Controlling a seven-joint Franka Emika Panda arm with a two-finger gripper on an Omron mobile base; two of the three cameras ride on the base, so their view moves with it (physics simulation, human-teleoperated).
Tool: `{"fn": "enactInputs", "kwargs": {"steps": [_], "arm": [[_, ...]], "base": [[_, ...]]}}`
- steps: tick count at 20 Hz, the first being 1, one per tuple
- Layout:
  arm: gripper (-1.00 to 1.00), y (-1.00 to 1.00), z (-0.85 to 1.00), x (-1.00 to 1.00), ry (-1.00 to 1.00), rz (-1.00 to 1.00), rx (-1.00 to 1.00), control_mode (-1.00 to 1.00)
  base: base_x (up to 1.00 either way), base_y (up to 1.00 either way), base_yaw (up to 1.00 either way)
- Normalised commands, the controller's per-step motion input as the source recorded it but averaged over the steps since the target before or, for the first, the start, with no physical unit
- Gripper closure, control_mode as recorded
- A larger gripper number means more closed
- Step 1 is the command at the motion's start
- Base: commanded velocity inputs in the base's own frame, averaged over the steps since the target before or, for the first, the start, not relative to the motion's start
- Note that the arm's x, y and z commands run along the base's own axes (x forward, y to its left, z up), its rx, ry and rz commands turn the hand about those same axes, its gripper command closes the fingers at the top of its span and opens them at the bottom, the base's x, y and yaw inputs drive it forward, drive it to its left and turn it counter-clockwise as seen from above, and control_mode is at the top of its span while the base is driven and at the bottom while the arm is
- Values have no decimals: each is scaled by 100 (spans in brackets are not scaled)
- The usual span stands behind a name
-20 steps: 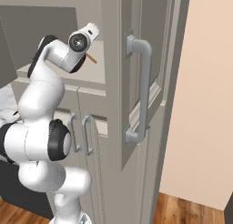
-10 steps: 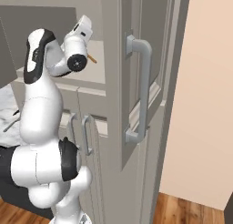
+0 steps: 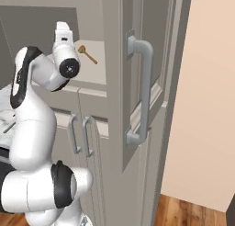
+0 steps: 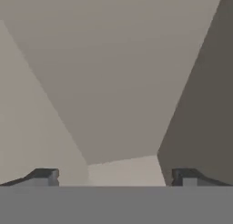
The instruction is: Organize the utensils by type. Pick up the wooden spoons from the counter and place them in the open cabinet. Then pick up the metallic utensils from the counter and place them in the open drawer.
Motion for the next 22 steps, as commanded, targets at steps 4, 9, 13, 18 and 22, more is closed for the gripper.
{"fn": "enactInputs", "kwargs": {"steps": [4, 9, 13, 18, 22], "arm": [[-100, 54, 2, -100, 12, 0, -99, -100], [-100, -2, 3, -100, 14, 0, -63, -100], [-100, -57, -11, -100, 1, 4, -11, -100], [-100, -55, -71, -100, 0, 1, 0, -100], [-100, -5, -100, -100, 0, 2, -7, -100]], "base": [[0, 0, 0], [0, 0, 0], [0, 0, 0], [0, 0, 0], [0, 0, 0]]}}
